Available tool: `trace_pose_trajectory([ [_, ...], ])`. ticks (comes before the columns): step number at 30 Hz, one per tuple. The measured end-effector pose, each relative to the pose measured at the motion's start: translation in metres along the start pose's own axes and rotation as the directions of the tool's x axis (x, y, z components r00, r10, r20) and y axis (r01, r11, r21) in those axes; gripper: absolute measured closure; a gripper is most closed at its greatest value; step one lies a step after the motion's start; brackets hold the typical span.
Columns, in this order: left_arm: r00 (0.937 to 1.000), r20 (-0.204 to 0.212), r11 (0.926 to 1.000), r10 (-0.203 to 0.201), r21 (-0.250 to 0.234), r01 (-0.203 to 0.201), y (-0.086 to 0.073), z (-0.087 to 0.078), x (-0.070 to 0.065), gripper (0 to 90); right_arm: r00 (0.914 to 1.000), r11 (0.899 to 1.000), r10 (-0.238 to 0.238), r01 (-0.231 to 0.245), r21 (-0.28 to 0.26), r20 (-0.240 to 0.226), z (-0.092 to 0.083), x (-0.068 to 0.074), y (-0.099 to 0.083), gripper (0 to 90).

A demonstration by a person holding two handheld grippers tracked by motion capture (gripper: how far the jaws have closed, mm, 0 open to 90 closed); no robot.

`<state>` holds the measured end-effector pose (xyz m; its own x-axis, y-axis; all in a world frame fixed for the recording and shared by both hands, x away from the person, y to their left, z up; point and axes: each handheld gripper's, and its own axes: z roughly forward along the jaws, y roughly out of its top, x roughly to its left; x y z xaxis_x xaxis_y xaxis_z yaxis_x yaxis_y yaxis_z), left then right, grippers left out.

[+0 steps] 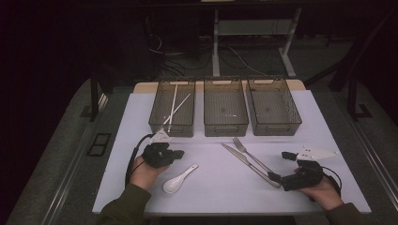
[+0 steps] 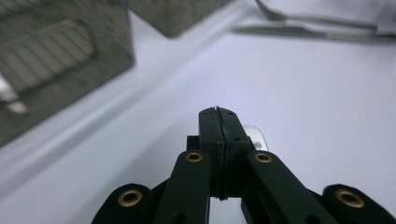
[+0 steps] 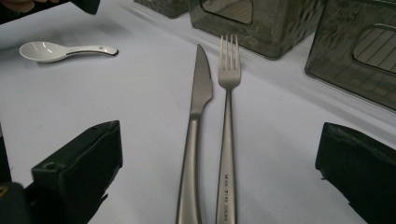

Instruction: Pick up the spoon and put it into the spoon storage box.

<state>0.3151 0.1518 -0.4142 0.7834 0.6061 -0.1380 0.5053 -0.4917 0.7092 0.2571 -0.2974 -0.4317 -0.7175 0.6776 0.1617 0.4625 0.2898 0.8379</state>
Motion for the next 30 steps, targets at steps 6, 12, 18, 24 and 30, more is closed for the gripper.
trace_pose_trajectory([
  [6, 0.9987, 0.035, 0.9965, 0.038, 0.073, -0.041, 0.002, 0.018, -0.01, 89.1, 1.0, 1.0, -0.002, 0.002, 0.003, 0.002, 0.0, 0.0, 0.0, 0.5],
  [12, 0.9975, 0.034, 0.9911, 0.062, 0.116, -0.065, 0.003, 0.029, -0.015, 89.1, 1.0, 1.0, -0.007, 0.007, 0.003, 0.001, 0.0, 0.0, 0.0, 0.5],
  [18, 0.9972, 0.03, 0.9884, 0.068, 0.134, -0.072, 0.004, 0.032, -0.016, 89.1, 1.0, 1.0, -0.005, 0.005, 0.004, 0.001, 0.0, 0.0, 0.0, 0.5],
  [24, 0.9949, 0.062, 0.9843, 0.08, 0.153, -0.089, 0.004, 0.038, -0.019, 89.1, 1.0, 1.0, -0.005, 0.005, 0.005, 0.001, 0.0, 0.0, 0.0, 0.5],
  [30, 0.9818, 0.143, 0.9771, 0.126, 0.153, -0.147, 0.007, 0.044, -0.033, 89.1, 1.0, 1.0, -0.005, 0.005, 0.006, 0.001, 0.001, 0.0, 0.0, 0.5],
])
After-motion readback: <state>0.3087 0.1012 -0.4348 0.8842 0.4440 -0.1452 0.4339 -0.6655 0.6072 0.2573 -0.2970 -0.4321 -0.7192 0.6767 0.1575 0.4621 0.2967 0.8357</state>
